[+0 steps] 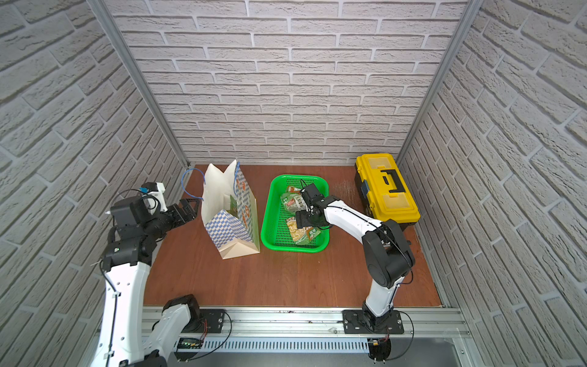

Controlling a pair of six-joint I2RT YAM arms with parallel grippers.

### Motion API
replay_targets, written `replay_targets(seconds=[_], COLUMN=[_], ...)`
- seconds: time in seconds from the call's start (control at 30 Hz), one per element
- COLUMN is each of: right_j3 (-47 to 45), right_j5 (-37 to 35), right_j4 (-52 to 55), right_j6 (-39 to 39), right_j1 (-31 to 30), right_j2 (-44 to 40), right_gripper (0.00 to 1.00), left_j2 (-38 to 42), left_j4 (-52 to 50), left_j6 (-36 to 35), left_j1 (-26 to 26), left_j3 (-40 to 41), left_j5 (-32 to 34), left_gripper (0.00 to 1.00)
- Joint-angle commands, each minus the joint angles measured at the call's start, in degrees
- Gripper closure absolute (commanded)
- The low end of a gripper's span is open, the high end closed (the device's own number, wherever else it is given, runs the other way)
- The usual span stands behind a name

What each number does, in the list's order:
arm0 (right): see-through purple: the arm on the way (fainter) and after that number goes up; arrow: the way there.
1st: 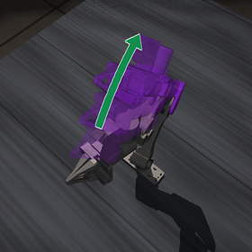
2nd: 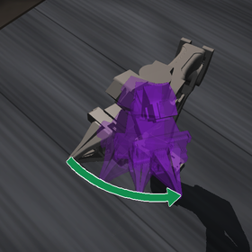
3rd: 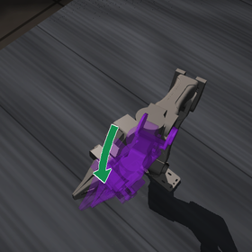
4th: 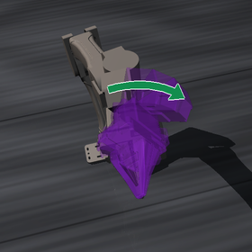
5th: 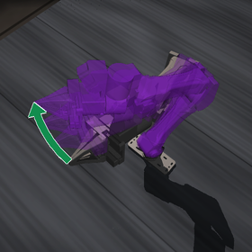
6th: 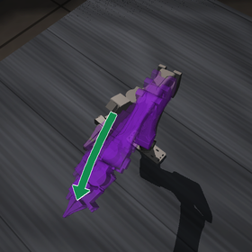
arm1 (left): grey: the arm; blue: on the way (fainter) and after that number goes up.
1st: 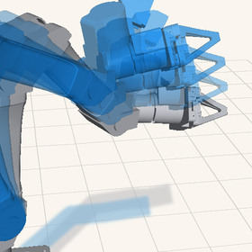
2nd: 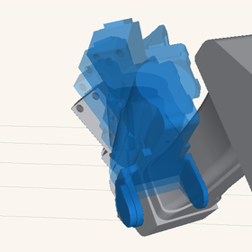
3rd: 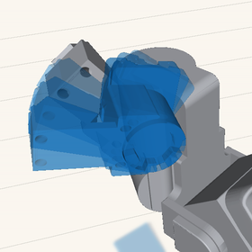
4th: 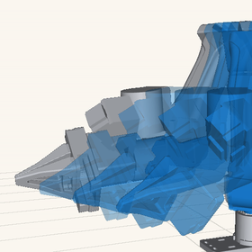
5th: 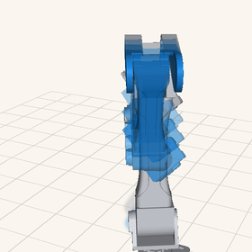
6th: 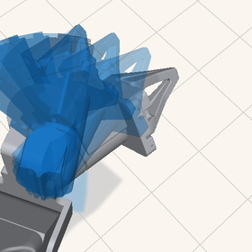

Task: Place the condiment packets inside the bag
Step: Pick up the condiment packet from the storage box.

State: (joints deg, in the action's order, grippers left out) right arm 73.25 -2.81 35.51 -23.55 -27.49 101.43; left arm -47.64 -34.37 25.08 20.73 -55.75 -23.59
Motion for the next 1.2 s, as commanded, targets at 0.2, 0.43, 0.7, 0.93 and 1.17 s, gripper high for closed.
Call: replay_targets(seconds=[0.2,0.43,0.7,0.93,1.17], right_j3=[1.1,2.6,0.0,0.4,0.7], right_j5=[-3.2,-2.4,0.6,-1.2,1.2], right_j4=[-1.2,-2.2,-6.4,-5.0,-5.9], right_j6=[0.3,0.6,-0.4,0.5,1.5], right_j1=[-2.9,-3.6,-3.6,-2.4,0.5], right_j2=[5.2,4.2,-0.9,-2.6,1.6], right_gripper=[0.20,0.56,0.90,0.79,0.47], left_j2=[0.9,0.8,0.5,0.8,0.7], left_j4=[0.9,0.8,1.0,1.1,1.1], left_j6=[-0.9,-0.9,-0.9,-0.9,-0.8], left_j1=[0.3,0.3,0.3,0.2,0.1], left_j3=[-0.9,-1.0,-0.9,-0.9,-0.9], left_j5=[-0.4,-0.5,-0.8,-0.8,-1.0], left_gripper=[0.02,0.02,0.02,0.02,0.02])
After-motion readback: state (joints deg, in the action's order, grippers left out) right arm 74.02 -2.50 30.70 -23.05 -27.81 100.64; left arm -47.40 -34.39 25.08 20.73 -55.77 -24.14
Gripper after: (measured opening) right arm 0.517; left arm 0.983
